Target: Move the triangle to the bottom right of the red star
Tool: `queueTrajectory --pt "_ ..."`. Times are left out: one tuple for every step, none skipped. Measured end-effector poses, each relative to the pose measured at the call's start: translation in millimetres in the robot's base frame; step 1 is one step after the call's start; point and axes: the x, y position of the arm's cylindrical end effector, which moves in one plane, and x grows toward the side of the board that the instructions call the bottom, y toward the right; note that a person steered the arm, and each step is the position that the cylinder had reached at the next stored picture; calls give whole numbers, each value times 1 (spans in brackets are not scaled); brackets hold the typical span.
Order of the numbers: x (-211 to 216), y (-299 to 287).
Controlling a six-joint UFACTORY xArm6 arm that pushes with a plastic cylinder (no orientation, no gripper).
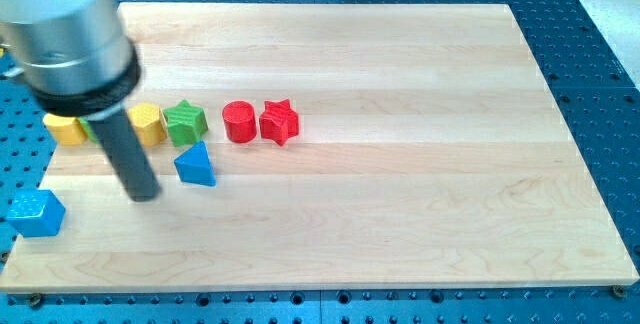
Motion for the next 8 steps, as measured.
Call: queueTrajectory --pt "-10 18" --pt "-5 96" --pt "-5 116" --pt "-12 98" --pt "-13 134" --pt "-13 164" --pt "-15 198" --pt "-33 213"
